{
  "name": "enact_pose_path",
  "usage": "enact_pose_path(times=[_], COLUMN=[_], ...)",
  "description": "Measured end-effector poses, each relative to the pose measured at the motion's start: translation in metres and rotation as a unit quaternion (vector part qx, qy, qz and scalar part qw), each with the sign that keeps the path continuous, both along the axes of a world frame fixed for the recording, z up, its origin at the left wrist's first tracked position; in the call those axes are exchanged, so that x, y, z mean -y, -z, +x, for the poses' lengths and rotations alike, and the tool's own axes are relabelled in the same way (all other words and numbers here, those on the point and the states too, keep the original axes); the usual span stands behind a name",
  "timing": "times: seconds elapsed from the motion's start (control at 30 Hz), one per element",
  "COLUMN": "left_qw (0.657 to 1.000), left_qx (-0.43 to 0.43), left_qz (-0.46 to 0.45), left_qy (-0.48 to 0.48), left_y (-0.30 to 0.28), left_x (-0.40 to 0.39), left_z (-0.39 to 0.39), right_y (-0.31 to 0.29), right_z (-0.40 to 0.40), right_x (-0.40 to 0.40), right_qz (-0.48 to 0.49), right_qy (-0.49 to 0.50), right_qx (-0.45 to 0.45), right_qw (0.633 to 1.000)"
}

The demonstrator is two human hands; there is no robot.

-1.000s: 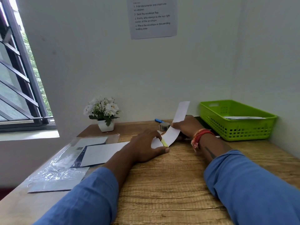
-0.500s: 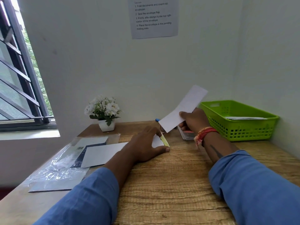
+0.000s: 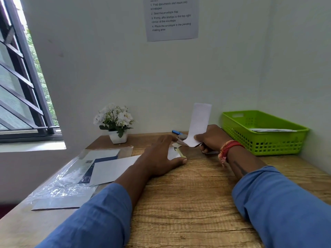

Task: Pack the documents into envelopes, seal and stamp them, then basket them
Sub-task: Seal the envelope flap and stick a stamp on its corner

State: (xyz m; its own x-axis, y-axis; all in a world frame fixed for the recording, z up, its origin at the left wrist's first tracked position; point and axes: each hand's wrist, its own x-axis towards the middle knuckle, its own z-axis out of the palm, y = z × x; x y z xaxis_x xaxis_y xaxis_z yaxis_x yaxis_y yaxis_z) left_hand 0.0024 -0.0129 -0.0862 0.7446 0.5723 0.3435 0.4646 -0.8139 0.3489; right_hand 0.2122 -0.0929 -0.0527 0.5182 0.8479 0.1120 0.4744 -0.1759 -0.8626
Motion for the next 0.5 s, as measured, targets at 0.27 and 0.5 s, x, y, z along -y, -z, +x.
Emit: enact_pose_path(times=[0.27,0.5], left_qw=[1.0,0.996], left_qx=[-0.014,-0.089], left_qz=[0.021,0.023], left_qy=[-0.012,-0.017], left_y=[0.002,0.0], left_x=[-0.004,-0.002], left_z=[0.0,0.001], right_y=[-0.001,-0.001], right_z=[0.005,0.01], right_x=[0.003,0.0], right_qz=[-0.046,-0.002], right_qy=[-0.011,0.007], right_qx=[0.077,0.034], right_qw=[0.996,0.999])
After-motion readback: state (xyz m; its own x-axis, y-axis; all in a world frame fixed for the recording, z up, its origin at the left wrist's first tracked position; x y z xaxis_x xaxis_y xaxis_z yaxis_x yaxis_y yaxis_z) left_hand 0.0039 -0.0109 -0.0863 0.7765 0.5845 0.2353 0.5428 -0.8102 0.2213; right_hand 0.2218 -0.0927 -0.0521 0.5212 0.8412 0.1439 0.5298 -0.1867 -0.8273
